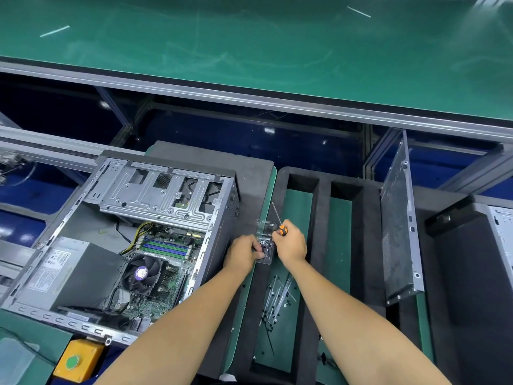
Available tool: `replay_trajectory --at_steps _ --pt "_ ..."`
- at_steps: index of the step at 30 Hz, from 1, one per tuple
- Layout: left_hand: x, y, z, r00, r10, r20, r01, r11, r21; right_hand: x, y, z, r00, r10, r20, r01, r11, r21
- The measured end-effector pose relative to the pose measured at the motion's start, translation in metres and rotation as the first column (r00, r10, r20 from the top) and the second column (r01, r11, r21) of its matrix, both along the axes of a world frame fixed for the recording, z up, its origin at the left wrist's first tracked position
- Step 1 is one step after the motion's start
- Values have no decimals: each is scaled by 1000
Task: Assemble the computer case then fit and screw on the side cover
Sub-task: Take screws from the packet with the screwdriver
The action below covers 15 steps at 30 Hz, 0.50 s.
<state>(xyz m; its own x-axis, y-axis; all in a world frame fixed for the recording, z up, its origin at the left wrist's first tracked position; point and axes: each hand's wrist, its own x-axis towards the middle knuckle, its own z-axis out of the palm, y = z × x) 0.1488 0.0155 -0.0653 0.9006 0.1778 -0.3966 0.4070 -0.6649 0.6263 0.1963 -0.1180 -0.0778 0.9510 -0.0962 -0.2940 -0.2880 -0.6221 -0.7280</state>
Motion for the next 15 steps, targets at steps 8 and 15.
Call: replay_trajectory --at_steps 8,15 --pt "6 -3 2 993 113 -41 -115 993 -39 0 1 1 1000 18 11 -18 999 -27" --pt "12 -2 10 952 222 -209 -254 957 -140 -2 0 1 1000 17 19 -16 1000 -25"
